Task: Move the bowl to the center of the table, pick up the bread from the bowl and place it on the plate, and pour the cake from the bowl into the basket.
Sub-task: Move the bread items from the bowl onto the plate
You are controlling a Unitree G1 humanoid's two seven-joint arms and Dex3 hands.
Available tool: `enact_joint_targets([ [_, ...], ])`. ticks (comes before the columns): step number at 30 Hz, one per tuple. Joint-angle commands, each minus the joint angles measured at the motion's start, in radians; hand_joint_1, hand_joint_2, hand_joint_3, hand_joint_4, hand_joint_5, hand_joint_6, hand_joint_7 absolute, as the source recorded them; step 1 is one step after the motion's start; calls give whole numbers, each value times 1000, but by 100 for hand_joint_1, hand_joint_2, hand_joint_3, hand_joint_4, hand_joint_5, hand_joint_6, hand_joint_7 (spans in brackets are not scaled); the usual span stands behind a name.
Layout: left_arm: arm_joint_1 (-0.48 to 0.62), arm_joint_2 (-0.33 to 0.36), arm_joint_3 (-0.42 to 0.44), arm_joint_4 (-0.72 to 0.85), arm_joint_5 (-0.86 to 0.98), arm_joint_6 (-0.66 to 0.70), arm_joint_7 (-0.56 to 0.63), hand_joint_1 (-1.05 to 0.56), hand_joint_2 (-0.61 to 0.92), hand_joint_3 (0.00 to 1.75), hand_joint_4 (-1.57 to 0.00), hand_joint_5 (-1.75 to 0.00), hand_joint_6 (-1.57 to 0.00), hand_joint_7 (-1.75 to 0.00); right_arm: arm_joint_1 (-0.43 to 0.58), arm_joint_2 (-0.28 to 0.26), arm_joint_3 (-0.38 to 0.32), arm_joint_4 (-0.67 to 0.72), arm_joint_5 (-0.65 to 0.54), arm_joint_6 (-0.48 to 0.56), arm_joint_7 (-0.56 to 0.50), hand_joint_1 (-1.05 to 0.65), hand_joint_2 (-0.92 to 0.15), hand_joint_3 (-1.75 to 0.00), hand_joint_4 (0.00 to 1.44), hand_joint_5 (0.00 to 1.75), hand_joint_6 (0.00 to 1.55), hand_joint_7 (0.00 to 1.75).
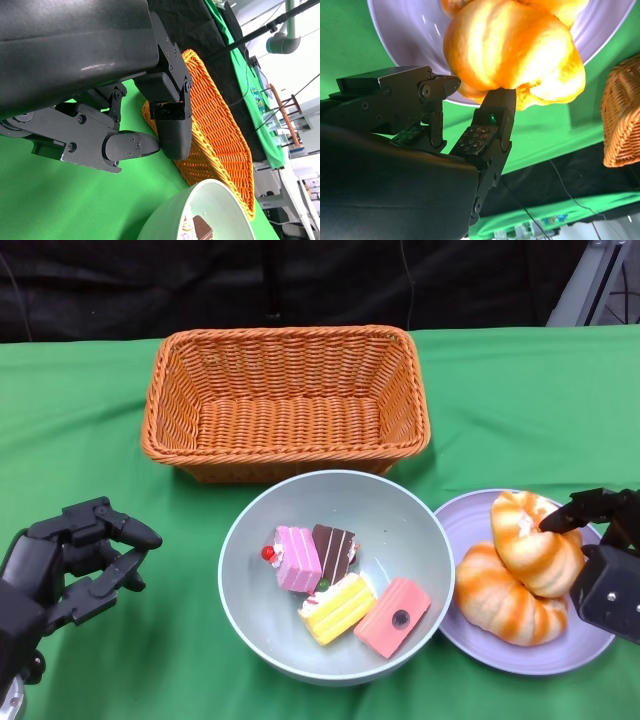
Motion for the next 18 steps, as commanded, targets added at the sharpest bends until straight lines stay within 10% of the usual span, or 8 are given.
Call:
enact_joint_targets([
  [1,4,17,8,5,-13,-9,-6,-15,90,45,-77,-142,-79,-110,0,1,11,11,12,23,13,2,-92,-21,74,98,105,27],
  [10,-1,17,12,13,-23,-7,-17,-15,89,45,-78,-141,-80,-108,11,21,8,-15,7,49,-60,-1,-92,-13,78,54,86,2],
  [18,-4,19,9,18,-18,-5,-11,-17,89,44,-77,-139,-81,-107,40,30,4,-84,5,92,-95,-3,-92,-5,50,18,33,0],
])
